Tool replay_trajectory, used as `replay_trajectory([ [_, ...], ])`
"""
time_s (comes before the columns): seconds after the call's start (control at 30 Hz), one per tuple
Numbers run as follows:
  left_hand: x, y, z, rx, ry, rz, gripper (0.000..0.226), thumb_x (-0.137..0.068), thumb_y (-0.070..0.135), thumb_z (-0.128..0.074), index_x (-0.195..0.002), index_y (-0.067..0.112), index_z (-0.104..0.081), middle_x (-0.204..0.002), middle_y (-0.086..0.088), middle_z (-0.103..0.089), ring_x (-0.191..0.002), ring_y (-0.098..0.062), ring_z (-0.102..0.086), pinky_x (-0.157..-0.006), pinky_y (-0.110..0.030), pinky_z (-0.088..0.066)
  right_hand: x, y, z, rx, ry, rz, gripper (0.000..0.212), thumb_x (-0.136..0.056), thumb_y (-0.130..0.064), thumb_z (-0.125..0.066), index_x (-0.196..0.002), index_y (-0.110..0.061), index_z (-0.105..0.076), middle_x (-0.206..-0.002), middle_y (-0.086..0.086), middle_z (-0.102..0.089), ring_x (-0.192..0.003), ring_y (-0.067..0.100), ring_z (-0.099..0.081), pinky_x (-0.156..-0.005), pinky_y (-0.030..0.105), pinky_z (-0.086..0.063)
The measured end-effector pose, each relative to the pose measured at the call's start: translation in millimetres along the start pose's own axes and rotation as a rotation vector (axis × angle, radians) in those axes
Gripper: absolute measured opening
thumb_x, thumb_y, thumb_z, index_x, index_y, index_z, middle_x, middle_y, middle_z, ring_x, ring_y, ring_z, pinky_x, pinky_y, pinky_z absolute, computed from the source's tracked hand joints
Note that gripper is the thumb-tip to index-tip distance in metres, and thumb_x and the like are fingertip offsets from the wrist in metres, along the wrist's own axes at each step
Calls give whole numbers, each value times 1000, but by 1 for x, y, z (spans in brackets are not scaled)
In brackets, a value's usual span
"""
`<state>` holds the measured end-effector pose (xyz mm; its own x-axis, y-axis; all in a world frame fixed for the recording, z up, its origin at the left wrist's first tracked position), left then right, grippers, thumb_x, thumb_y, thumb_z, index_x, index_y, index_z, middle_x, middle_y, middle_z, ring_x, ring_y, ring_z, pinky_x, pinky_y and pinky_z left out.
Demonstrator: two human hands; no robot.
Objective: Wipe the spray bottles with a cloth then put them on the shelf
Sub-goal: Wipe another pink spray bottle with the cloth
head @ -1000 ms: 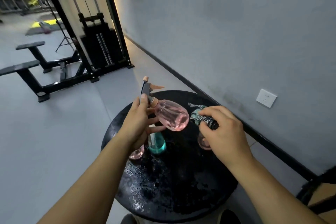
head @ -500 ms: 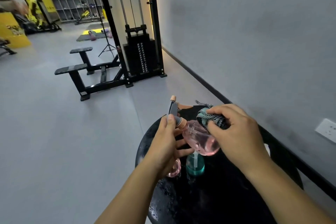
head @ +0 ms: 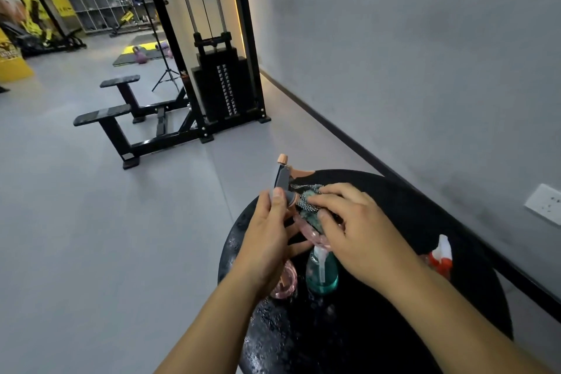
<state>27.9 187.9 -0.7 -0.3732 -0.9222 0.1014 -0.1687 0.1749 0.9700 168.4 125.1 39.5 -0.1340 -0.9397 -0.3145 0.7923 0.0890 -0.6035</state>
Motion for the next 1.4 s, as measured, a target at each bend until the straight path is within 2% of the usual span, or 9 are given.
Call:
replay_trajectory([
  [0.17, 4, 2, -7, 15, -26, -12, 38, -110, 53, -39, -109, 19, -55, -106, -9, -75, -93, -25, -76, -79, -44, -62, 5, -1, 2, -19, 50, 54, 32, -99, -25, -63, -129, -34, -70, -144, -18, -47, -131, 6, -49, -102, 35, -53],
  [0.47, 4, 11, -8, 112, 71, 1, 41, -111, 52, -36, -111, 17, -57, -119, -14, -78, -107, -38, -77, -90, -60, -63, 13, 16, 23, -72, 226, 0, 31, -92, -17, -71, -120, -27, -77, -130, -16, -63, -119, 3, -58, -102, 29, -53],
  [0.63, 7, 2, -18, 42, 56, 9, 40, -108, 56, -40, -108, 21, -60, -115, -21, -74, -98, -31, -76, -90, -58, -63, 10, -1, 8, 17, 107, 131, 33, -98, -27, -65, -130, -31, -71, -140, -15, -58, -127, 4, -49, -108, 22, -43],
  [0.73, 7, 6, -16, 62, 77, 0, 41, -108, 54, -40, -108, 19, -60, -112, -13, -77, -99, -32, -77, -93, -62, -61, 6, 8, 15, -24, 130, 44, 30, -99, -29, -63, -128, -32, -72, -133, -19, -59, -123, -1, -51, -105, 20, -45],
  [0.87, 7, 13, -16, 95, 99, -13, 39, -111, 50, -38, -108, 17, -59, -117, -13, -78, -108, -39, -77, -94, -64, -61, 7, 27, 30, -114, 196, -98, 28, -97, -25, -65, -123, -30, -73, -119, -24, -60, -107, -14, -55, -87, 0, -40],
  [1.03, 9, 10, -22, 26, 78, -39, 42, -101, 59, -45, -103, 21, -62, -115, -13, -77, -103, -33, -77, -91, -59, -63, 9, 13, 19, -50, 88, 20, 35, -102, -31, -59, -137, -32, -66, -139, -19, -54, -129, -1, -48, -106, 15, -38],
  [1.2, 9, 19, -18, 66, 76, -89, 36, -108, 49, -42, -102, 18, -59, -116, -10, -78, -106, -32, -78, -81, -47, -65, 8, 31, 34, -117, 143, -108, 32, -100, -26, -59, -131, -31, -67, -126, -22, -58, -111, -5, -56, -93, 18, -53],
  [1.33, 9, 22, -21, 76, 84, -105, 36, -105, 51, -42, -98, 22, -62, -117, -11, -78, -108, -33, -78, -84, -51, -64, 7, 32, 37, -131, 189, -122, 31, -101, -24, -60, -130, -30, -69, -126, -23, -58, -113, -8, -54, -93, 3, -43],
  [1.4, 11, 19, -24, 54, 67, -97, 39, -104, 52, -43, -104, 16, -59, -115, -9, -78, -108, -32, -77, -86, -53, -64, 9, 22, 32, -99, 136, -56, 33, -103, -26, -57, -134, -32, -66, -132, -25, -54, -121, -7, -50, -98, 4, -38],
])
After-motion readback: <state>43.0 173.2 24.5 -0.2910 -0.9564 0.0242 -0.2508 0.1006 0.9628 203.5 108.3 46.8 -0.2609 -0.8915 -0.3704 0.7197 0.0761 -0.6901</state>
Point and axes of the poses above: each hand's wrist, its own x-axis away from the middle knuckle, its own z-axis out of the back of the hand, y = z × x, the point moved 5 cm from there along -x, towards the middle knuckle
